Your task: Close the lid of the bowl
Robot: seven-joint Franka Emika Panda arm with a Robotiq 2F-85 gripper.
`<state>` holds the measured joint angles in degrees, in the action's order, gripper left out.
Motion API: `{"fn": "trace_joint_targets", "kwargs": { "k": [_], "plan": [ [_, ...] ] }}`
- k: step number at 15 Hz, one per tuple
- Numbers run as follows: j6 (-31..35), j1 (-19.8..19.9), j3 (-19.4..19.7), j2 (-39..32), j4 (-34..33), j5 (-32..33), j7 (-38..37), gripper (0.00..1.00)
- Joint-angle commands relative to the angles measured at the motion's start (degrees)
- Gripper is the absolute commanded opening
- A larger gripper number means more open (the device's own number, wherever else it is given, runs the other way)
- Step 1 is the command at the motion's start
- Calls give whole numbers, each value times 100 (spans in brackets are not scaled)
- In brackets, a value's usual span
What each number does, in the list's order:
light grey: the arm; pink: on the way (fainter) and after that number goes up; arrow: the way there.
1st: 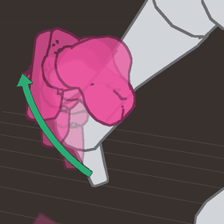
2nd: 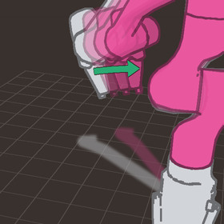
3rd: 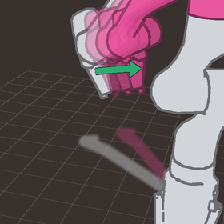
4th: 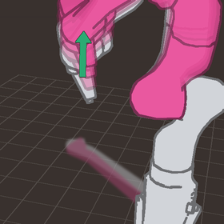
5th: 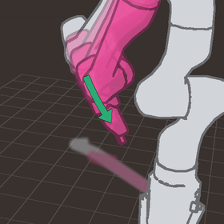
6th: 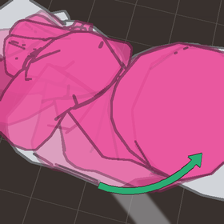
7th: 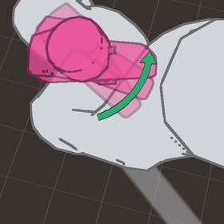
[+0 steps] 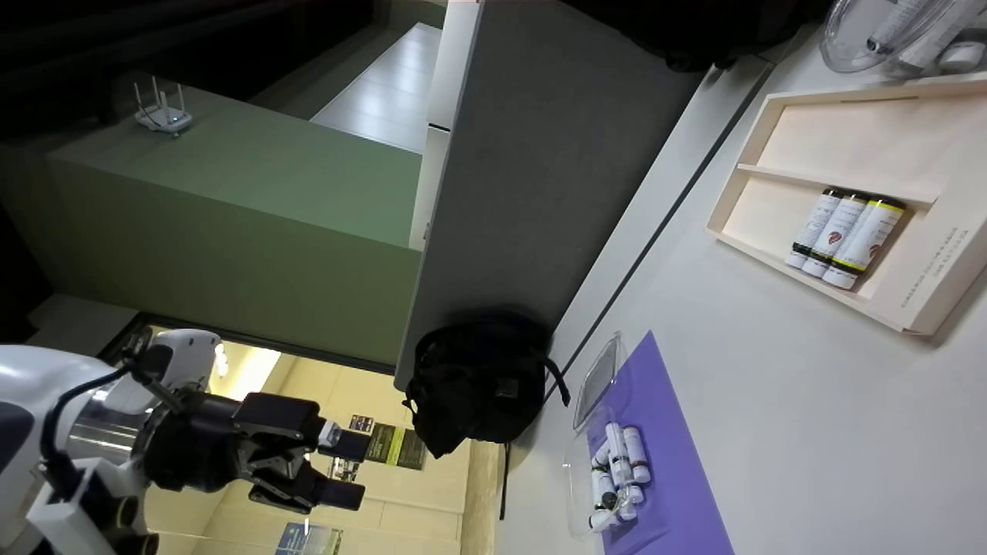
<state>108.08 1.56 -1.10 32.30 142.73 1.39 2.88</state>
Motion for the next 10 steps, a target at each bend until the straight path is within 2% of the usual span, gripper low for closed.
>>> {"fn": "trace_joint_targets", "kwargs": {
  "k": [1, 5, 10],
  "plan": [
    [207, 115, -198, -774, -611, 615, -436, 100],
    [612, 157, -464, -1735, -1286, 1563, -899, 100],
    [794, -41, -727, -3155, -2497, 2894, -1595, 100]
  ]
}}
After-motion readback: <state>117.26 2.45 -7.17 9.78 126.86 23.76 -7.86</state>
